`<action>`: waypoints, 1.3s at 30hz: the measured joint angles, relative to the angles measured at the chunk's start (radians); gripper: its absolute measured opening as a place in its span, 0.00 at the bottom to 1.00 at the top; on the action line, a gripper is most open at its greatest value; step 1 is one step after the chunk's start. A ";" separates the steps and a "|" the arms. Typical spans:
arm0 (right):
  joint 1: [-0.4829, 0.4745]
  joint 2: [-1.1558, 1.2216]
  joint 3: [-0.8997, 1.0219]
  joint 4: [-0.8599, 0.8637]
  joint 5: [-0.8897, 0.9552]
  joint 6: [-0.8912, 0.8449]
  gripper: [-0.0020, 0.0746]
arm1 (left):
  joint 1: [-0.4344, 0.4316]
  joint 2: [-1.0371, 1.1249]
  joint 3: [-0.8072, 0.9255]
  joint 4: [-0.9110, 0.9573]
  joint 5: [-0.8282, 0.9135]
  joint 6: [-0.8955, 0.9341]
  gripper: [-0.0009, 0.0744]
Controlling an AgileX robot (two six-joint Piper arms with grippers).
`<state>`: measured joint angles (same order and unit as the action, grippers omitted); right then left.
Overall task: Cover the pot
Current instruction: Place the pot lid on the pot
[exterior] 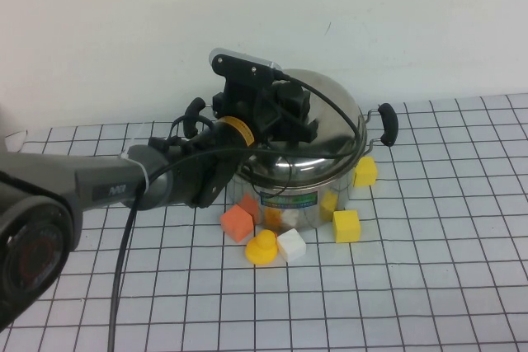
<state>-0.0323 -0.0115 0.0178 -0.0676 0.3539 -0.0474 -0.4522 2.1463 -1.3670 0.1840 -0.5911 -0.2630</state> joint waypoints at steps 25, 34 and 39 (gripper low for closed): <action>0.000 0.000 0.000 0.000 0.000 0.000 0.04 | 0.000 0.001 0.000 -0.005 -0.024 -0.001 0.45; 0.000 0.000 0.000 0.000 0.000 0.000 0.04 | 0.000 0.001 0.000 -0.005 -0.024 0.006 0.45; 0.000 0.000 0.000 0.000 0.000 0.000 0.04 | 0.000 0.001 0.000 -0.005 -0.026 0.007 0.45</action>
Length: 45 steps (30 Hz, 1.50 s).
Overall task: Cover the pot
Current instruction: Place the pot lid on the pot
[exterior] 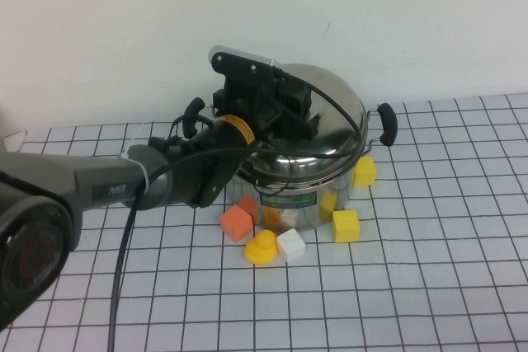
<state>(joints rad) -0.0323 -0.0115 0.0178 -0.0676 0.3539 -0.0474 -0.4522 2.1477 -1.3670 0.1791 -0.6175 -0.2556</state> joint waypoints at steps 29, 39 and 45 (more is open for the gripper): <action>0.000 0.000 0.000 0.000 0.000 0.000 0.04 | 0.000 0.042 -0.009 0.006 -0.031 -0.009 0.45; 0.000 0.000 0.000 0.000 0.000 0.000 0.04 | 0.000 0.048 -0.009 0.035 -0.035 -0.103 0.45; 0.000 0.000 0.000 0.000 0.000 0.000 0.04 | 0.000 0.048 -0.009 0.048 -0.035 -0.114 0.45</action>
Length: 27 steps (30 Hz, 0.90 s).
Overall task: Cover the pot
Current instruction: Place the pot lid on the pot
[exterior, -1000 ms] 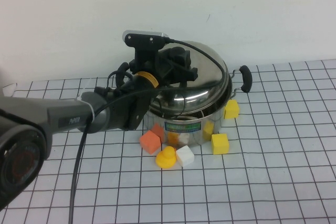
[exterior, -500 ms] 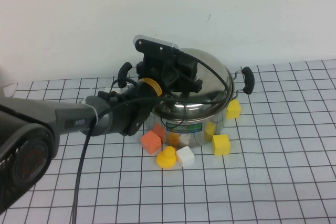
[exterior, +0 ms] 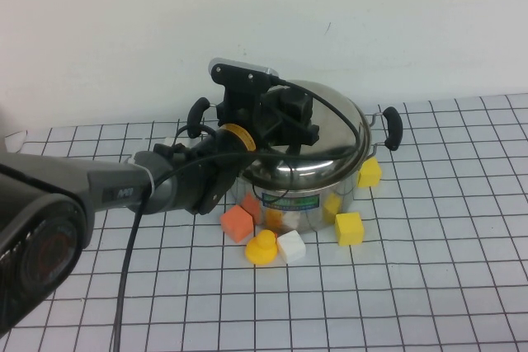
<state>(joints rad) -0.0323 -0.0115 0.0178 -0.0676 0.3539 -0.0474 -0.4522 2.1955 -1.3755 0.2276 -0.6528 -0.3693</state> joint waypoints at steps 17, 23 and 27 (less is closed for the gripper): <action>0.000 0.000 0.000 0.000 0.000 0.000 0.04 | 0.000 -0.166 0.000 0.002 0.140 0.081 0.69; 0.000 0.000 0.000 0.000 0.000 0.000 0.04 | 0.000 -0.333 0.000 0.002 0.323 0.141 0.53; 0.000 0.000 0.000 0.000 0.000 0.000 0.04 | 0.002 -0.444 0.000 0.002 0.461 0.158 0.27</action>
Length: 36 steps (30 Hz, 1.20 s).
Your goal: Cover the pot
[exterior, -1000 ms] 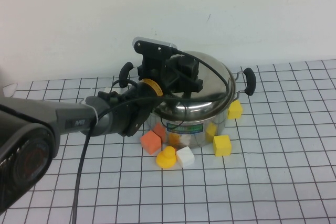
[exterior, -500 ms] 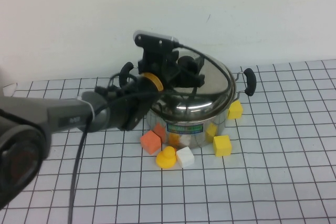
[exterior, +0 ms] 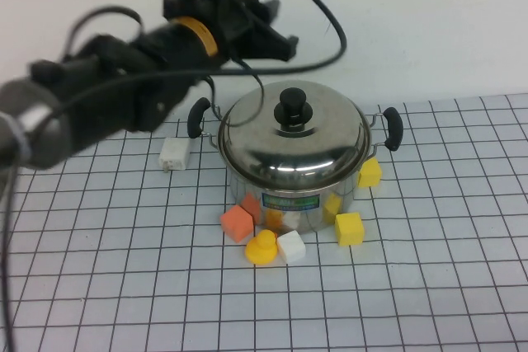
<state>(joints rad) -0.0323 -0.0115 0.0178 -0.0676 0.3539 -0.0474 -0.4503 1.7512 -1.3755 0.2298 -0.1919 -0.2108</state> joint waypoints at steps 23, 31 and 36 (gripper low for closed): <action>0.000 0.000 0.000 0.000 0.000 0.000 0.04 | 0.098 -0.909 0.589 -0.039 0.365 -0.054 0.01; 0.000 0.000 0.000 0.000 0.000 0.000 0.04 | 0.098 -1.281 0.787 0.016 0.670 -0.108 0.01; 0.000 0.000 0.000 0.000 0.000 0.000 0.04 | 0.098 -1.424 0.823 0.058 0.817 -0.197 0.01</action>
<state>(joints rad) -0.0323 -0.0115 0.0178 -0.0676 0.3539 -0.0474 -0.3520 0.3275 -0.5525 0.2874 0.6249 -0.4080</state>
